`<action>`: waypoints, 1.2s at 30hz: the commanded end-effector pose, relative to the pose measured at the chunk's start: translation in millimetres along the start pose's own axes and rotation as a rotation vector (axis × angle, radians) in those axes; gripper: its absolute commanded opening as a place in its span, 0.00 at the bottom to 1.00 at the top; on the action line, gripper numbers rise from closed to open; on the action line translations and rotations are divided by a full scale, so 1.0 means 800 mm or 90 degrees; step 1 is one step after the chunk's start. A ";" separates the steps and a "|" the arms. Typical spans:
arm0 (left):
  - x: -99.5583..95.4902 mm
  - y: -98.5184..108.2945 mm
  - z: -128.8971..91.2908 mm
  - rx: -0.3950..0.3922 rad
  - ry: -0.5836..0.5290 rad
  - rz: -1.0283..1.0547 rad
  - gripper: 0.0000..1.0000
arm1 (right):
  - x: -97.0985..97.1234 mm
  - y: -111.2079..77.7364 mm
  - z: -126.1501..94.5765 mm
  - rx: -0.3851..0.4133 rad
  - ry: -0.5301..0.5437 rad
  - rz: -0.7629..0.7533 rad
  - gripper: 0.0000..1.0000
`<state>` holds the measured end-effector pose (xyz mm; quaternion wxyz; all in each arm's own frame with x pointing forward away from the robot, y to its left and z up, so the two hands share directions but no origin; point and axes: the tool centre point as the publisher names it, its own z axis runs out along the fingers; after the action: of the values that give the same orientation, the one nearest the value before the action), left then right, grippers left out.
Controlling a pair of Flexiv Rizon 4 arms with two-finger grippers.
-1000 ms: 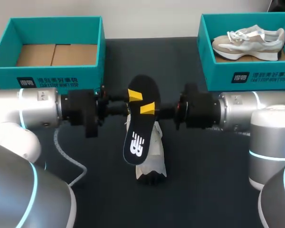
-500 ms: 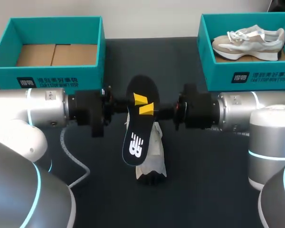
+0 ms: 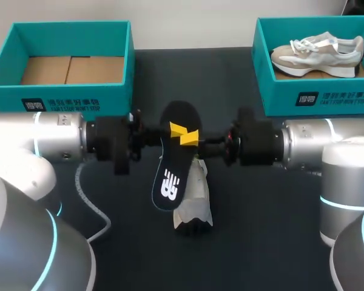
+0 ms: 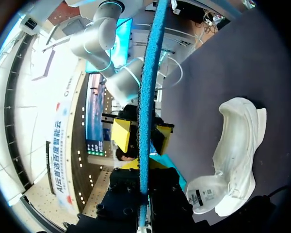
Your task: Take the shoe out of the shoebox, open the shoe tongue, remove and reinsert the insole, then place the shoe into the shoebox
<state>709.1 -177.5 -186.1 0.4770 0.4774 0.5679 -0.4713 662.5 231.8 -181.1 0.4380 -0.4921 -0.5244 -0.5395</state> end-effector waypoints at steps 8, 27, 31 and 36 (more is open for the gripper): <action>-0.008 -0.024 -0.027 0.029 0.024 -0.165 0.00 | 0.016 -0.019 -0.042 -0.014 -0.074 -0.111 1.00; -0.017 -0.049 -0.041 0.062 0.026 -0.352 0.00 | 0.038 -0.014 -0.037 0.058 -0.177 -0.380 1.00; -0.018 -0.048 -0.042 0.063 0.024 -0.352 0.00 | 0.038 -0.014 -0.037 0.058 -0.177 -0.380 1.00; -0.018 -0.048 -0.042 0.063 0.024 -0.352 0.00 | 0.038 -0.014 -0.037 0.058 -0.177 -0.380 1.00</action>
<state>671.2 -151.1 -165.6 0.2949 0.3362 0.6611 -0.6025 646.5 202.4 -150.5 0.2081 -0.3640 -0.7238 -0.5480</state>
